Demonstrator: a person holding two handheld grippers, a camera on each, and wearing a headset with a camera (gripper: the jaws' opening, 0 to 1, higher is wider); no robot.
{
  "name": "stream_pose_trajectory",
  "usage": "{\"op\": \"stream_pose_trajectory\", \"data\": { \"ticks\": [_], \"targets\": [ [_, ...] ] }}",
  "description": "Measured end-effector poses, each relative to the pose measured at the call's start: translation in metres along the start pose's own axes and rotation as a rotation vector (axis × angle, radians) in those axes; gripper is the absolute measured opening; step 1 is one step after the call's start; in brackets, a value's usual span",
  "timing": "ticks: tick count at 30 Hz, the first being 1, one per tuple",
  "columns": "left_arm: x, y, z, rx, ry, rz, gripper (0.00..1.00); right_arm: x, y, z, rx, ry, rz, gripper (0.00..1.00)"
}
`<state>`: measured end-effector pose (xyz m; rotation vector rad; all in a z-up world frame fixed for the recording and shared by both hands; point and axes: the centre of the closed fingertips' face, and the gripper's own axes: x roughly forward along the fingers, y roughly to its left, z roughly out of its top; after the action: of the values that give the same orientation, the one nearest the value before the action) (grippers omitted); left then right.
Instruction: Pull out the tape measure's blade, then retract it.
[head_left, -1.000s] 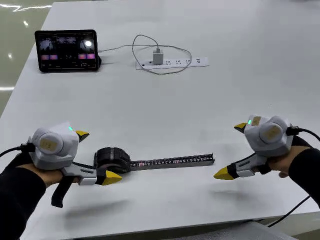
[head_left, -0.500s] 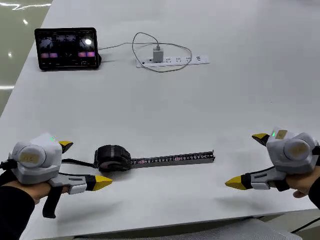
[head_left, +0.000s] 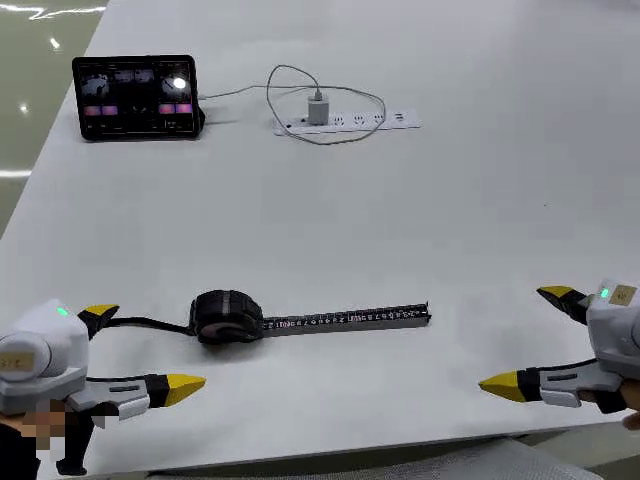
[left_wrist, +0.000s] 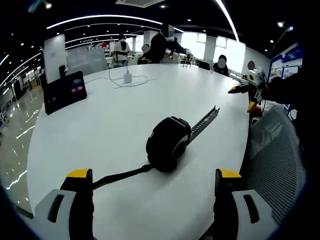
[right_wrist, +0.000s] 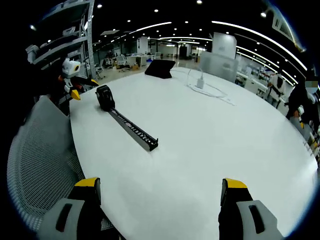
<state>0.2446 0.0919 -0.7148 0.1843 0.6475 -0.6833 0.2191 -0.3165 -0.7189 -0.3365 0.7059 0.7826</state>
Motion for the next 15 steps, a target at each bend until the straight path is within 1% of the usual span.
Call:
{"op": "stream_pose_trajectory", "data": {
  "ticks": [4,6,8,10,12,15],
  "targets": [
    [-0.005,0.000,0.002,-0.010,-0.015,0.016,0.99,-0.006,-0.004,-0.005,0.019,-0.001,-0.021,0.99],
    [-0.006,0.000,0.000,-0.013,-0.013,0.022,0.99,-0.008,-0.003,-0.009,0.027,0.003,-0.023,0.99],
    [-0.007,-0.001,-0.002,-0.024,-0.021,0.023,0.99,-0.009,-0.002,-0.015,0.031,0.013,-0.025,0.99],
    [-0.007,-0.002,-0.004,-0.023,-0.023,0.021,0.99,-0.011,-0.001,-0.019,0.037,0.022,-0.027,0.99],
    [-0.007,-0.003,-0.006,-0.024,-0.017,0.020,0.99,-0.013,0.000,-0.019,0.053,0.018,-0.019,0.99],
    [-0.008,-0.003,-0.007,-0.023,-0.012,0.029,0.99,-0.015,0.000,-0.019,0.054,0.017,-0.018,0.99]
  ]
}}
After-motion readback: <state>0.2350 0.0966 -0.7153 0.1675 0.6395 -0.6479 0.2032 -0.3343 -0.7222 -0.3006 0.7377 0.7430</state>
